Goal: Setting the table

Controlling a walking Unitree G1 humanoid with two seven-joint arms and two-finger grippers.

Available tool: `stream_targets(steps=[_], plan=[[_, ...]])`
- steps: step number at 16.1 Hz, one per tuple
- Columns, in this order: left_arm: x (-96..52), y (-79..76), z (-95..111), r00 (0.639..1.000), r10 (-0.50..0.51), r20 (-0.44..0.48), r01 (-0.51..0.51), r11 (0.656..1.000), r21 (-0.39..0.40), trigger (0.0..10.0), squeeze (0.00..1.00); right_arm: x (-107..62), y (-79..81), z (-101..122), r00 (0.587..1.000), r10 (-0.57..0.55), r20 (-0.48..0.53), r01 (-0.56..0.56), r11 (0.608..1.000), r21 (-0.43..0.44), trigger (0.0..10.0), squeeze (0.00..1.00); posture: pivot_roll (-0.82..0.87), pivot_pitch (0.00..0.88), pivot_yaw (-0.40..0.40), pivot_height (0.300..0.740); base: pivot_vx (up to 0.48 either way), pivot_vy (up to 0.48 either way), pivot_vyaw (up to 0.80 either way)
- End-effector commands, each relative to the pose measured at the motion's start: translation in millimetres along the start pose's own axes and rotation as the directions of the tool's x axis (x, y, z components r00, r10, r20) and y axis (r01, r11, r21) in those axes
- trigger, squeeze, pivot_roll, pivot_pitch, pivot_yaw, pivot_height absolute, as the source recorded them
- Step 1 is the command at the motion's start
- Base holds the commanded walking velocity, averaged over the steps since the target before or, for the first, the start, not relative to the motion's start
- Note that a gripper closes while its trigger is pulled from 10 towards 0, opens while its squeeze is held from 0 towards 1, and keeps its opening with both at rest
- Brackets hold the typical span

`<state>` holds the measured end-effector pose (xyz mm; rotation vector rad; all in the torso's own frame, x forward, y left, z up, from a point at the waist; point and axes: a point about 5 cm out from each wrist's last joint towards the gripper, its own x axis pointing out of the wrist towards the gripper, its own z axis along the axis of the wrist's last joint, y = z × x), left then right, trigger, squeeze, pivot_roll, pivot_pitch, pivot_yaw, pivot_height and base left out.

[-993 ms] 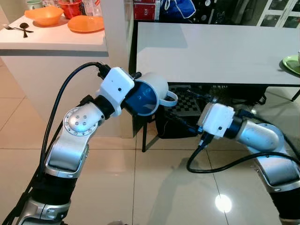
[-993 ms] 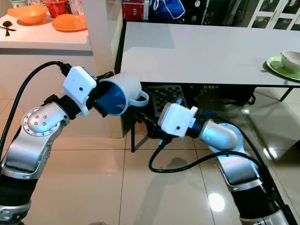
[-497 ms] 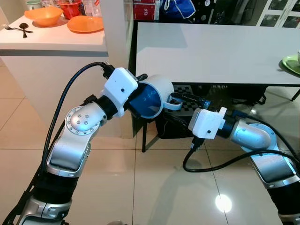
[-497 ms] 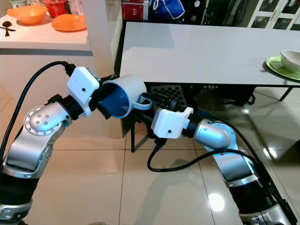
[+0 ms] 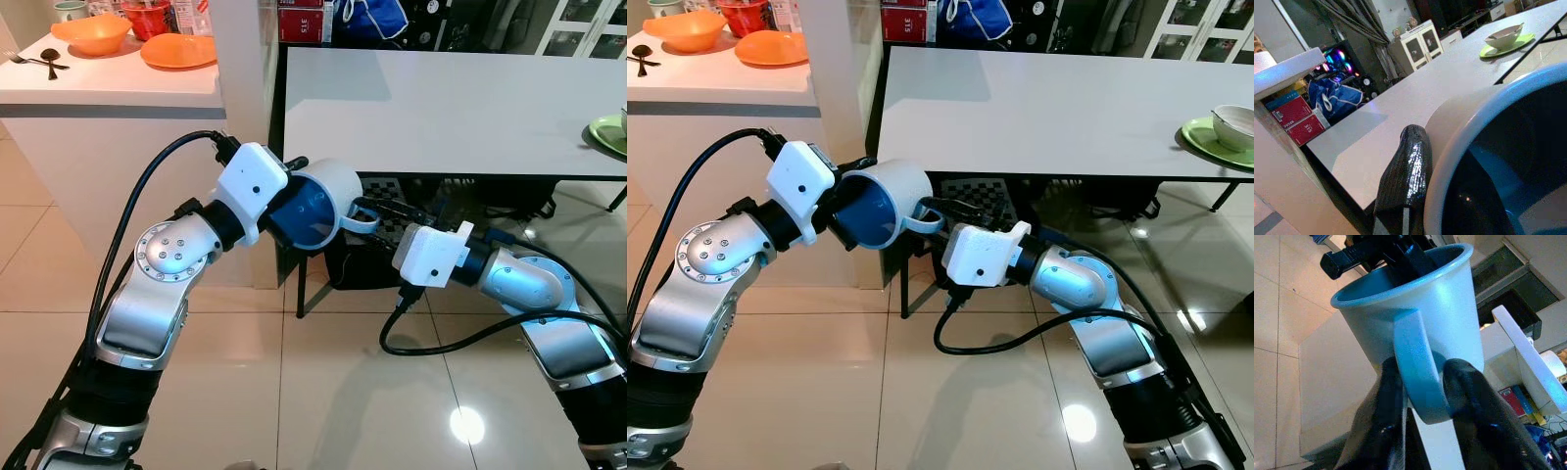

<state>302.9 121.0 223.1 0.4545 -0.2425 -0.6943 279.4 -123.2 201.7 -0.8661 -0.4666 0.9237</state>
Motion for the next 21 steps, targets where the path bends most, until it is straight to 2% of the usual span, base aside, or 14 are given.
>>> stream_targets(steps=[1,9,10,11,12,18,21], plan=[[1.4,2.9,1,1.0,0.01,-0.013,-0.01,1.0,0.006,10.0,0.0,1.5,-3.5,3,1.0,-0.009,0.021,0.01,1.0,-0.013,0.0,0.0,0.06,0.0,0.007,0.74,0.0,0.0,0.0],[1.3,12.8,-6,0.995,0.069,-0.072,-0.069,0.998,0.001,10.0,0.0,0.2,-3.9,4,0.998,-0.036,0.043,0.036,0.999,-0.002,0.0,0.0,0.06,0.0,0.013,0.74,0.0,0.0,0.0],[1.4,14.3,-7,0.994,0.074,-0.075,-0.074,0.997,0.0,10.0,0.1,-0.3,-4.5,4,0.998,-0.04,0.045,0.04,0.999,0.001,0.0,0.0,0.06,0.0,0.014,0.74,0.0,0.0,0.0],[1.4,16.1,-7,0.994,0.08,-0.077,-0.08,0.997,-0.002,10.0,0.75,-0.7,-5.1,4,0.998,-0.043,0.046,0.043,0.999,0.004,0.0,0.0,0.06,0.0,0.014,0.74,0.0,0.0,0.0],[1.3,16.7,-7,0.994,0.08,-0.079,-0.081,0.997,-0.005,10.0,1.0,-0.8,-5.1,4,0.998,-0.044,0.046,0.044,0.999,0.005,0.0,0.0,0.06,0.0,0.014,0.74,0.0,0.0,0.0],[2.3,17.0,-5,0.996,0.064,-0.068,-0.065,0.998,-0.009,10.0,1.0,0.0,-4.5,3,0.998,-0.047,0.051,0.046,0.999,0.012,0.0,0.0,0.06,0.0,0.016,0.74,0.0,0.0,0.0],[1.3,19.1,-6,0.996,0.066,-0.068,-0.065,0.998,0.026,10.0,1.0,-1.9,-4.5,2,0.998,-0.047,0.046,0.046,0.999,0.014,0.0,0.0,0.06,0.0,0.015,0.74,0.0,0.0,0.0]])
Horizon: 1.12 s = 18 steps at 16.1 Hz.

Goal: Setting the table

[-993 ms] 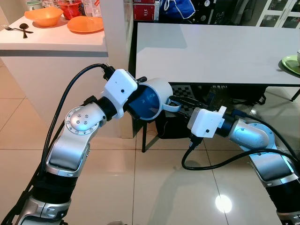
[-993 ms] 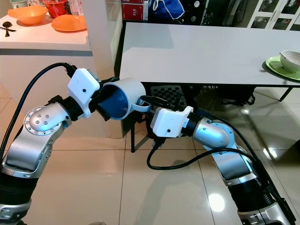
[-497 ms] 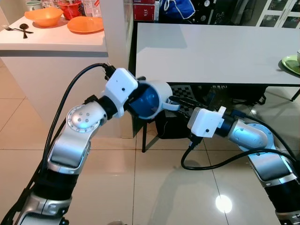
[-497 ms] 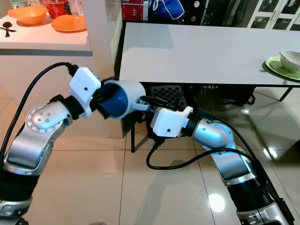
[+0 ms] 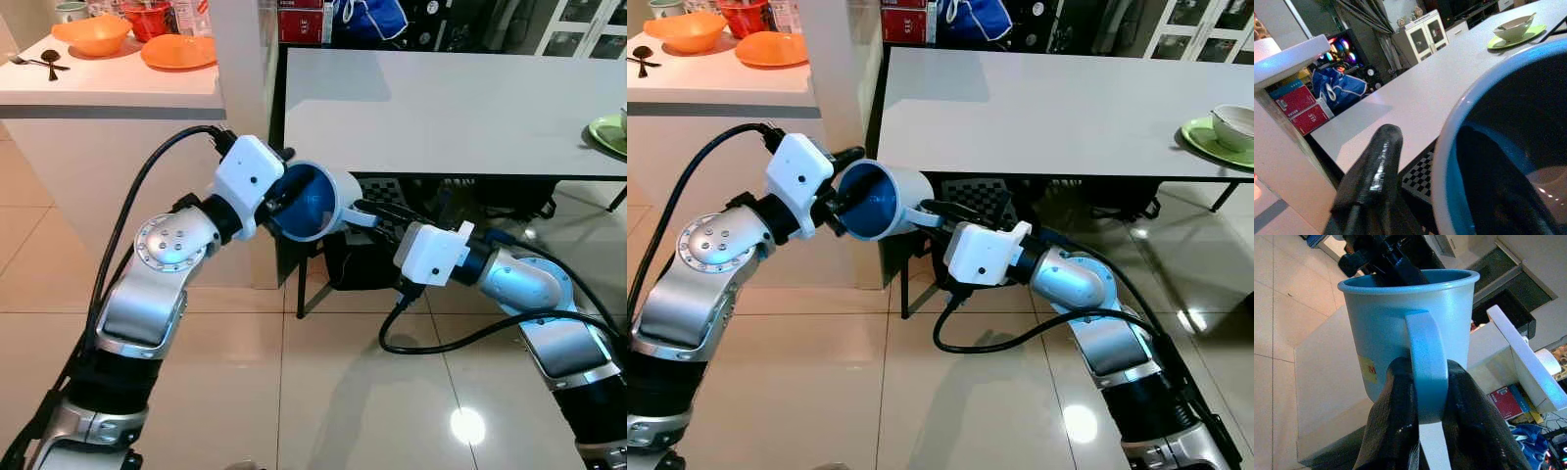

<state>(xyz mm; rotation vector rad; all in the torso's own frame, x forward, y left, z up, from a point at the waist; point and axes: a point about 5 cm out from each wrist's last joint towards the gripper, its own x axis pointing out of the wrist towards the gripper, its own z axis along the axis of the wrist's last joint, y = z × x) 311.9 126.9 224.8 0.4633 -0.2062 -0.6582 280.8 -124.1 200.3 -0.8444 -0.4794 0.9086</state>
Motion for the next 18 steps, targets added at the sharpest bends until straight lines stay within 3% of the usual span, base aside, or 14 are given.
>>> stream_targets(steps=[1,2,3,7,10,13,16,18], plan=[[-1.4,11.2,-2,0.999,0.045,-0.022,-0.045,0.999,0.03,10.0,1.0,-2.5,-4.5,4,0.999,-0.021,0.033,0.021,1.0,0.003,0.0,0.0,0.06,0.0,0.015,0.74,0.0,0.0,0.0],[-1.7,14.5,-1,0.999,0.051,-0.019,-0.051,0.998,0.034,10.0,1.0,-3.6,-3.9,2,0.999,-0.018,0.027,0.018,1.0,0.004,0.0,0.0,0.06,0.0,0.013,0.74,0.0,0.0,0.0],[-2.5,21.1,5,0.999,0.052,0.015,-0.052,0.998,0.022,10.0,0.0,-5.3,-2.1,0,1.0,-0.006,0.016,0.006,1.0,0.008,0.0,0.0,0.06,0.0,0.012,0.74,0.0,0.0,0.0],[-5.7,21.5,14,0.997,-0.058,0.047,0.058,0.998,0.003,10.0,0.0,-6.5,0.1,-8,0.999,0.006,-0.043,-0.006,1.0,-0.001,0.0,0.0,0.06,0.0,0.011,0.74,0.0,0.0,0.0],[-9.6,19.9,20,0.991,-0.102,0.084,0.1,0.994,0.032,10.0,0.0,-9.7,-1.6,-19,0.992,-0.024,-0.121,0.027,0.999,0.019,0.0,0.0,0.06,0.0,0.007,0.74,0.0,0.0,0.0],[-11.5,12.5,17,0.981,-0.188,0.047,0.186,0.982,0.038,10.0,0.0,-9.0,-3.5,-19,0.992,-0.039,-0.122,0.044,0.999,0.031,0.0,0.0,0.06,0.0,0.01,0.74,0.0,0.0,0.0],[-13.1,12.1,20,0.977,-0.202,0.072,0.202,0.979,0.01,10.0,0.0,-11.9,-1.9,-25,0.985,-0.052,-0.167,0.061,0.997,0.044,0.0,0.0,0.06,0.0,0.013,0.74,0.0,0.0,0.0],[-15.1,19.6,33,0.978,-0.136,0.158,0.149,0.986,-0.071,10.0,0.0,-19.7,-2.0,-37,0.962,-0.103,-0.252,0.127,0.988,0.084,0.0,0.0,0.06,0.0,0.013,0.74,0.0,0.0,0.0]])
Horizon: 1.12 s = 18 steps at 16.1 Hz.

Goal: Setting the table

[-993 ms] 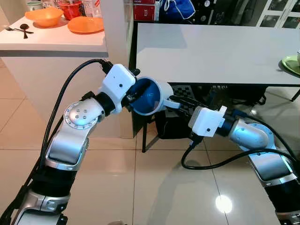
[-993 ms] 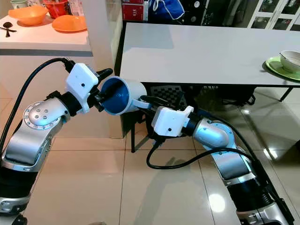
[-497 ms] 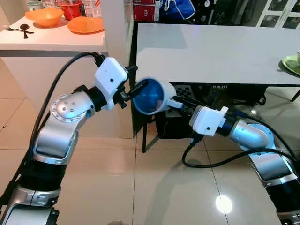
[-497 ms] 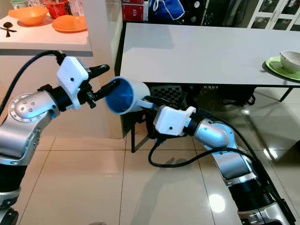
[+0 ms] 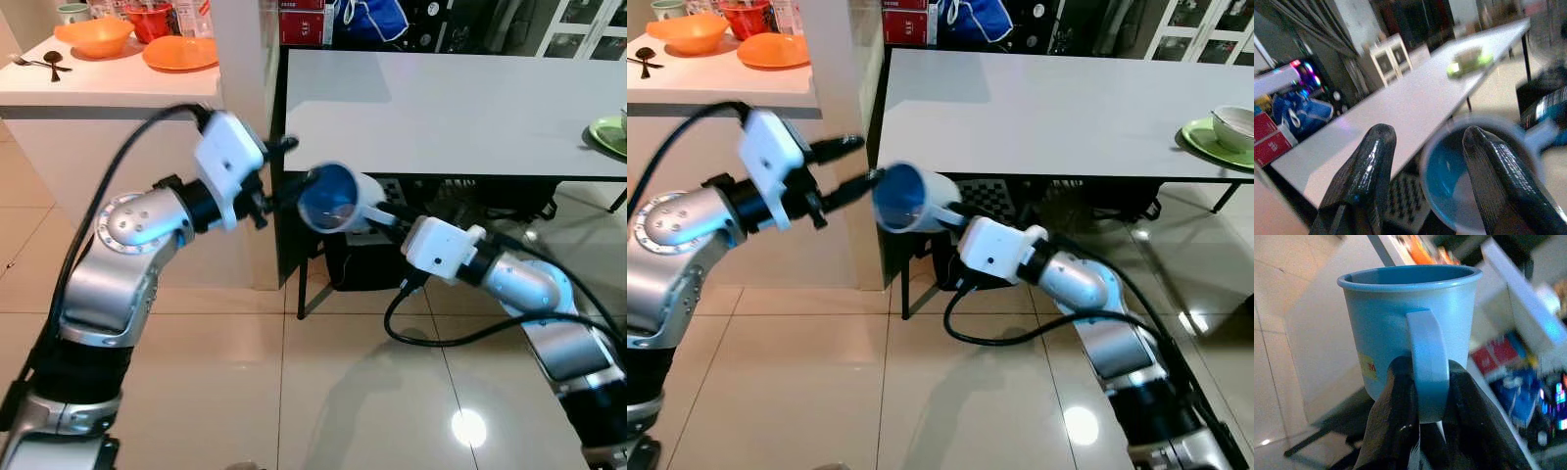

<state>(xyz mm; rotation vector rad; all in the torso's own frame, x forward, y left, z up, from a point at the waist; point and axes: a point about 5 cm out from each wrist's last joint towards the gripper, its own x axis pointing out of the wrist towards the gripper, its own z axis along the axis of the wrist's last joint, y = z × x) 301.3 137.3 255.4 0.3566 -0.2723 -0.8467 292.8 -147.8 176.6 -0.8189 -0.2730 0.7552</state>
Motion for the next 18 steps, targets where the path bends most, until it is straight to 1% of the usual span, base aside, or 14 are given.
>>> stream_targets(steps=[1,2,3,4,5,6,7,8,9,10,11,13,15,18], plan=[[-2.9,13.5,11,0.992,0.117,0.054,-0.116,0.993,-0.029,10.0,0.0,-7.8,-13.5,-12,0.99,-0.121,-0.073,0.127,0.989,0.08,0.0,0.0,0.06,0.0,0.013,0.74,0.0,0.0,0.0],[-7.6,31.1,8,0.949,0.312,0.05,-0.311,0.95,-0.021,10.0,0.0,-12.6,-21.4,-16,0.968,-0.226,-0.112,0.243,0.953,0.181,0.0,0.0,0.06,0.0,0.007,0.74,0.0,0.0,0.0],[-17.1,42.2,-2,0.879,0.477,0.006,-0.477,0.879,-0.021,10.0,0.0,-17.8,-31.3,-18,0.917,-0.363,-0.165,0.397,0.87,0.292,0.0,0.0,0.06,0.0,0.003,0.74,0.0,0.0,0.0],[-23.0,36.7,-13,0.847,0.528,-0.061,-0.53,0.848,-0.023,10.0,0.0,-24.5,-38.1,-21,0.828,-0.503,-0.248,0.56,0.715,0.418,6.0,0.0,0.05,0.0,0.002,0.74,0.0,0.0,0.0],[-24.3,31.3,-17,0.844,0.531,-0.074,-0.534,0.845,-0.02,10.0,0.0,-27.4,-38.8,-22,0.789,-0.543,-0.287,0.611,0.642,0.464,9.3,0.0,0.05,0.0,0.002,0.74,0.0,0.0,0.0],[-28.0,19.0,-29,0.811,0.57,-0.129,-0.574,0.819,0.007,10.0,0.0,-31.5,-33.9,-26,0.735,-0.57,-0.369,0.67,0.524,0.525,10.0,0.0,0.04,0.0,-0.003,0.74,0.0,0.0,0.0],[-30.3,10.3,-40,0.779,0.603,-0.173,-0.608,0.793,0.029,10.0,0.0,-33.2,-29.2,-27,0.718,-0.564,-0.407,0.688,0.492,0.533,10.0,0.0,0.02,0.0,-0.002,0.74,0.0,0.0,0.0],[-30.8,5.2,-46,0.76,0.624,-0.183,-0.628,0.777,0.042,10.0,0.0,-33.6,-28.1,-26,0.711,-0.572,-0.41,0.696,0.483,0.532,10.0,0.0,0.02,0.0,-0.004,0.74,0.0,0.0,0.0],[-29.7,-3.7,-52,0.726,0.661,-0.189,-0.669,0.743,0.025,10.0,0.0,-33.8,-27.7,-21,0.688,-0.592,-0.42,0.712,0.44,0.547,10.0,0.0,0.01,0.0,-0.007,0.74,0.0,0.0,0.0],[-27.7,-6.2,-52,0.73,0.659,-0.182,-0.667,0.744,0.017,10.0,0.0,-33.6,-28.3,-21,0.683,-0.597,-0.421,0.716,0.432,0.549,10.0,0.0,0.01,0.0,-0.008,0.74,0.0,0.0,0.0],[-24.3,-10.2,-52,0.733,0.657,-0.176,-0.665,0.747,0.018,10.0,0.0,-34.0,-29.8,-20,0.672,-0.603,-0.43,0.725,0.416,0.549,10.0,0.0,0.01,0.0,-0.011,0.74,0.311,0.0,0.0],[-17.6,-16.2,-47,0.747,0.648,-0.149,-0.65,0.759,0.043,10.0,0.0,-37.1,-32.5,-22,0.64,-0.611,-0.465,0.755,0.392,0.525,10.0,0.0,0.01,0.0,-0.012,0.74,0.362,0.0,-0.59],[-12.5,-20.2,-44,0.767,0.627,-0.135,-0.625,0.778,0.064,10.0,0.0,-42.0,-35.5,-22,0.633,-0.612,-0.473,0.759,0.374,0.533,10.0,0.0,0.0,0.0,-0.009,0.74,0.403,0.0,-0.8],[-6.7,-22.1,-43,0.775,0.62,-0.123,-0.618,0.784,0.058,10.0,0.0,-48.1,-36.5,-25,0.623,-0.612,-0.487,0.768,0.361,0.53,10.0,0.0,-0.01,0.0,-0.007,0.74,0.406,0.0,-0.8]])
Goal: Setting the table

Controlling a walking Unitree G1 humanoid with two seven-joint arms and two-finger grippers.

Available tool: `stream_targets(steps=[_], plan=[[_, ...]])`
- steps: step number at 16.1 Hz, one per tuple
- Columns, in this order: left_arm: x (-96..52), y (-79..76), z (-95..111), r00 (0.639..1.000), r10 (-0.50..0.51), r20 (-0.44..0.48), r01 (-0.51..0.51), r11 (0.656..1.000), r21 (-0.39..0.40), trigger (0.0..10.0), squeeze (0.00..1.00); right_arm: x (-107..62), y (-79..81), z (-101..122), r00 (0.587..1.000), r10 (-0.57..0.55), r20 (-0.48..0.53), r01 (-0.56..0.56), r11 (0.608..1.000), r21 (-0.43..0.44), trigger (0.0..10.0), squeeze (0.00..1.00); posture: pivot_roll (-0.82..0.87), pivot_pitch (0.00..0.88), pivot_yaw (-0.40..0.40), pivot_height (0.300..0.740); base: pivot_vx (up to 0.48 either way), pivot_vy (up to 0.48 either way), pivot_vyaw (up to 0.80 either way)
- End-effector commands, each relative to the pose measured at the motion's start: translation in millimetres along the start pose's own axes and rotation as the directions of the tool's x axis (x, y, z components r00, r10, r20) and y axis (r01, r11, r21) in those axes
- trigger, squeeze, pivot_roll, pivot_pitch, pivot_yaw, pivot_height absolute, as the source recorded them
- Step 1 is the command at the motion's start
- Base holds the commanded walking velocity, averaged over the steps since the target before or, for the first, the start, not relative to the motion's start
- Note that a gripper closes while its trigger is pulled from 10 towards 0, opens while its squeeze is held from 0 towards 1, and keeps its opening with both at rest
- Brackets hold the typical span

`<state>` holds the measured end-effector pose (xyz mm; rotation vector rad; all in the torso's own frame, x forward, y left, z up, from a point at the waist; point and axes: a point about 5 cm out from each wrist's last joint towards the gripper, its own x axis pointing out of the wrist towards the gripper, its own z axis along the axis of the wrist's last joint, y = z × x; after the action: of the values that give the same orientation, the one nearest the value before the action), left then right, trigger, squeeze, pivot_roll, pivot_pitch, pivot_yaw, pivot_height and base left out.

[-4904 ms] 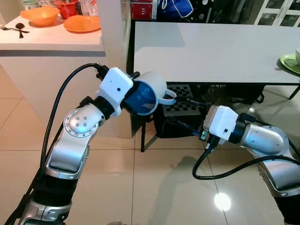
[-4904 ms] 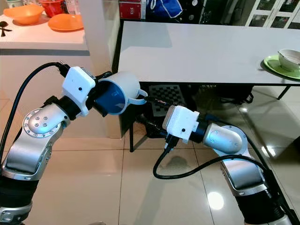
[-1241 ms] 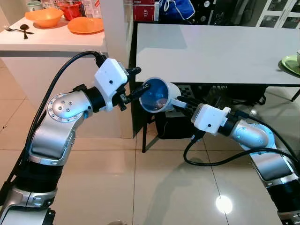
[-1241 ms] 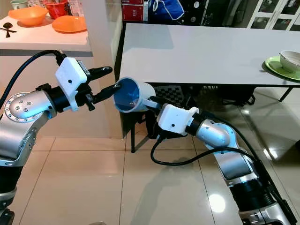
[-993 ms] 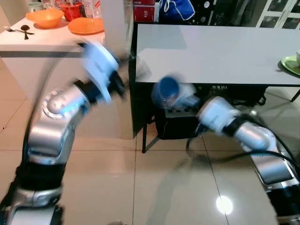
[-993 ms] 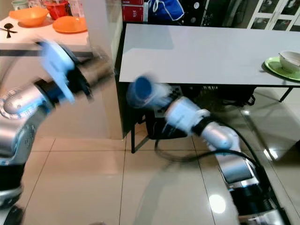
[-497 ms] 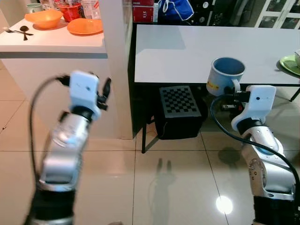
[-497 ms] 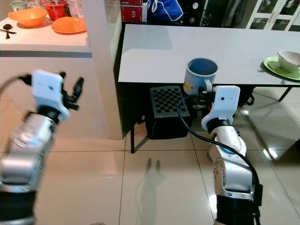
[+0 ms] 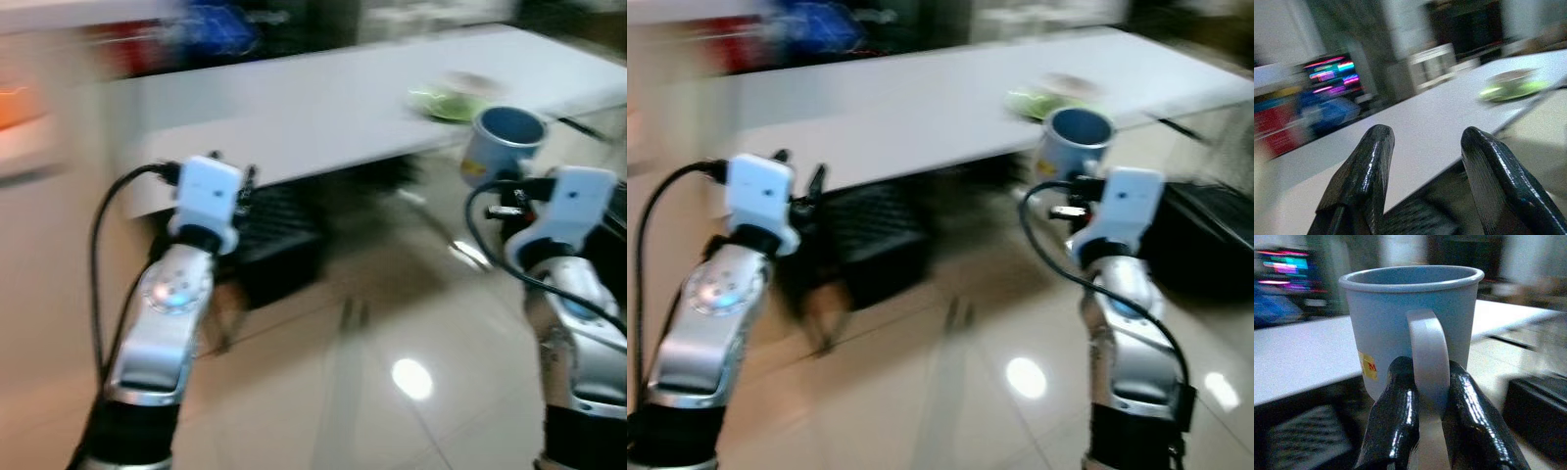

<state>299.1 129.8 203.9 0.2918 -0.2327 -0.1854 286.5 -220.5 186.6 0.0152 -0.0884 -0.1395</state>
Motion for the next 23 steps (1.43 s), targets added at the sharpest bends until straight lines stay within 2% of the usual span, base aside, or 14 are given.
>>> stream_targets(steps=[1,5,10,12,18,23], plan=[[-1.1,5.0,2,1.0,0.015,0.011,-0.015,1.0,0.021,10.0,0.0,1.5,6.0,2,1.0,0.021,-0.002,-0.021,1.0,0.023,10.0,0.0,0.0,0.0,-0.003,0.74,0.386,0.0,-0.8],[0.5,4.4,2,1.0,0.01,0.022,-0.011,1.0,0.027,10.0,0.0,0.8,5.0,4,1.0,0.02,-0.004,-0.02,1.0,0.021,10.0,0.0,-0.01,0.0,-0.001,0.74,0.387,0.0,-0.8],[0.5,1.6,1,1.0,0.016,0.024,-0.017,1.0,0.021,10.0,0.0,3.2,7.1,4,0.998,0.054,-0.014,-0.054,0.999,-0.002,10.0,0.0,-0.02,0.0,-0.012,0.74,0.388,0.0,0.0],[-1.2,3.3,-3,1.0,0.021,0.018,-0.021,0.999,0.025,10.0,0.0,2.3,15.8,4,0.994,0.111,-0.016,-0.111,0.994,-0.02,10.0,0.0,-0.02,0.0,-0.014,0.74,0.398,0.0,0.0],[0.5,2.2,-1,0.999,0.016,0.028,-0.016,1.0,0.024,10.0,0.0,2.6,17.5,3,0.993,0.115,-0.012,-0.115,0.993,-0.023,10.0,0.0,-0.02,0.0,-0.014,0.74,0.393,0.0,0.0],[2.3,0.7,0,0.999,0.014,0.032,-0.015,1.0,0.024,10.0,0.0,3.7,12.1,3,0.996,0.088,-0.013,-0.088,0.996,0.002,10.0,0.0,-0.01,0.0,-0.012,0.74,0.4,0.0,-0.16]])
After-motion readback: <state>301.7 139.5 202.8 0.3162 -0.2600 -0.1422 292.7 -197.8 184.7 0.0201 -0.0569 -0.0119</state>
